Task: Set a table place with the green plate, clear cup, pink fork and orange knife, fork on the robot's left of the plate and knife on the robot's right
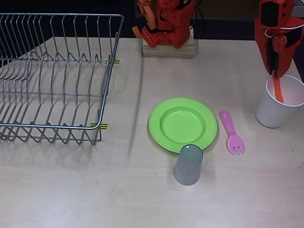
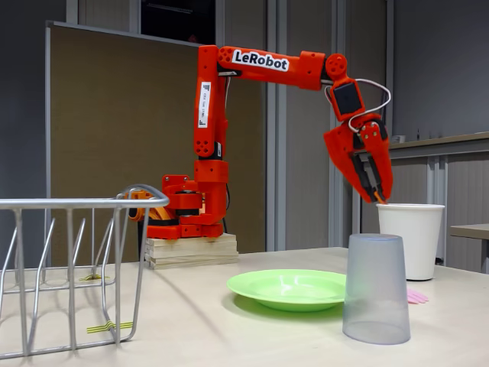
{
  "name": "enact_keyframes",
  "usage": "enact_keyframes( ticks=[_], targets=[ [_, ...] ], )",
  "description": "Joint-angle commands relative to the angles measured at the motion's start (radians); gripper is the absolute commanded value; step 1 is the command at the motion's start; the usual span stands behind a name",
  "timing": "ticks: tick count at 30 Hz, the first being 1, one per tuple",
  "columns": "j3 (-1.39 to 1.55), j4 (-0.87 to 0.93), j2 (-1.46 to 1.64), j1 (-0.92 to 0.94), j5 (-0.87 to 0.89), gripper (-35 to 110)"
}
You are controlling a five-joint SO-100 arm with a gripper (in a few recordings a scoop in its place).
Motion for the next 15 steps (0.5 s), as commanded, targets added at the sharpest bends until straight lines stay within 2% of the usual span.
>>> enact_keyframes(
  ticks=[1, 10, 15],
  targets=[
    [-0.132, 0.095, 0.035, 0.009, -0.031, 0],
    [-0.439, 0.339, 0.029, 0.021, -0.017, 0],
    [-0.457, 0.371, 0.104, 0.046, -0.032, 0]
  ],
)
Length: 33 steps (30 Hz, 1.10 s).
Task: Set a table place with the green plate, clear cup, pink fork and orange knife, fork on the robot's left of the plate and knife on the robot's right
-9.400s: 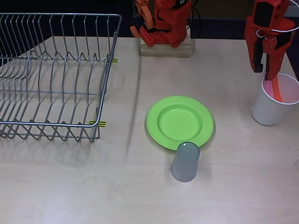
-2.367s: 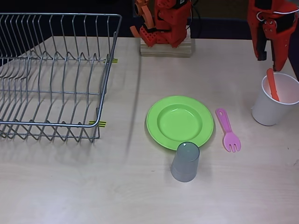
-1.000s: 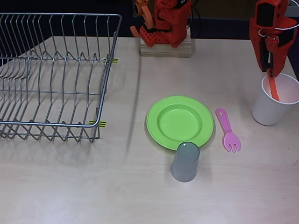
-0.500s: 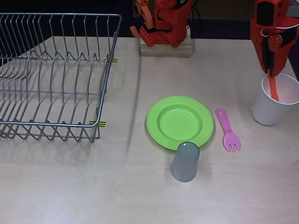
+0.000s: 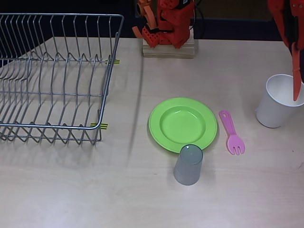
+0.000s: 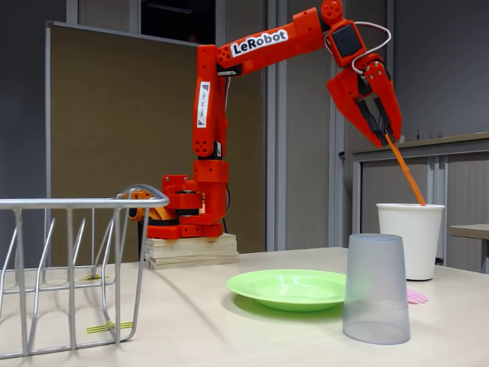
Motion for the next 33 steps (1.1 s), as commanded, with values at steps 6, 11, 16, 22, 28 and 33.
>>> enact_keyframes(
  ticks=[6, 11, 16, 22, 28, 33],
  targets=[
    [0.054, 0.063, 0.242, 0.094, -0.043, 0],
    [0.144, 0.13, 0.38, 0.187, -0.1, 0],
    [0.295, 0.166, 0.525, 0.347, -0.161, 0],
    [0.575, 0.117, 0.693, 0.577, -0.241, 0],
    [0.83, -0.098, 0.802, 0.764, -0.453, 0],
    [0.986, -0.221, 0.871, 0.859, -0.594, 0]
  ],
)
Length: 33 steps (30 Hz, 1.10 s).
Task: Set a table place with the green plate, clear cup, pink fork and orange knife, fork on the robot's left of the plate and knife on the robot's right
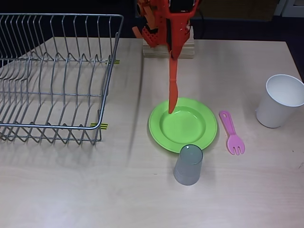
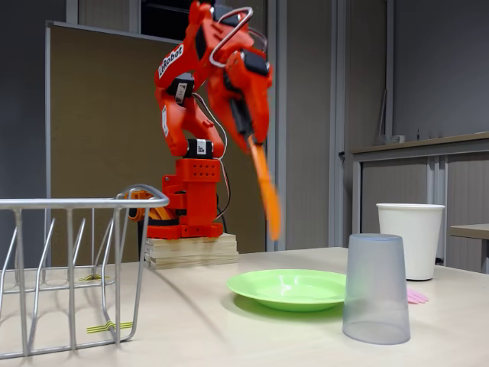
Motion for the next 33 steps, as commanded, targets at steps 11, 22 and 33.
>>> enact_keyframes(
  ticks=[11, 22, 33],
  targets=[
    [0.236, -0.413, 0.054, 0.172, -0.368, 0],
    [0.38, -0.707, -0.075, 0.227, -0.43, 0],
    [0.502, -0.956, -0.164, 0.244, -0.364, 0]
  ],
)
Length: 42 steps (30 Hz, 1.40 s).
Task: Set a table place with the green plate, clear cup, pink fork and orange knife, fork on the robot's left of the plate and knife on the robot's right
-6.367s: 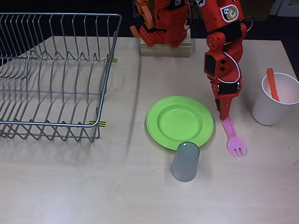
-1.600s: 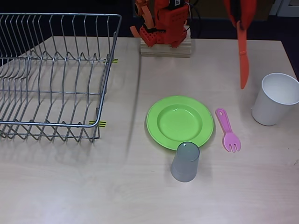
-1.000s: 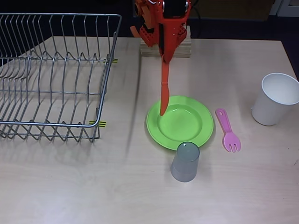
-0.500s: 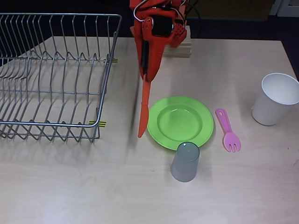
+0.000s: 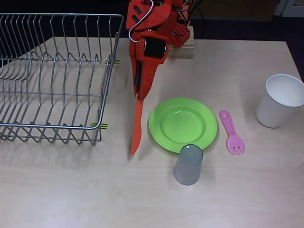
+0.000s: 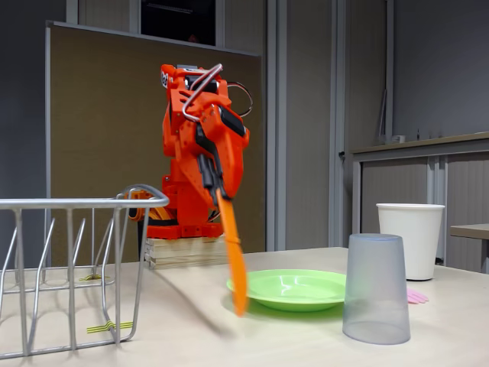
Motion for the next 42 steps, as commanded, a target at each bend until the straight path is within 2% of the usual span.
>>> enact_keyframes(
  ticks=[1, 21, 27, 34, 42],
  targets=[
    [0.02, -0.028, 0.012, 0.008, 0.017, 0],
    [0.218, -0.241, 0.054, -0.055, 0.258, 0],
    [0.288, -0.282, 0.089, -0.058, 0.405, 0],
    [0.302, -0.229, 0.092, -0.051, 0.548, 1],
    [0.305, -0.201, 0.098, -0.054, 0.617, 12]
  ],
)
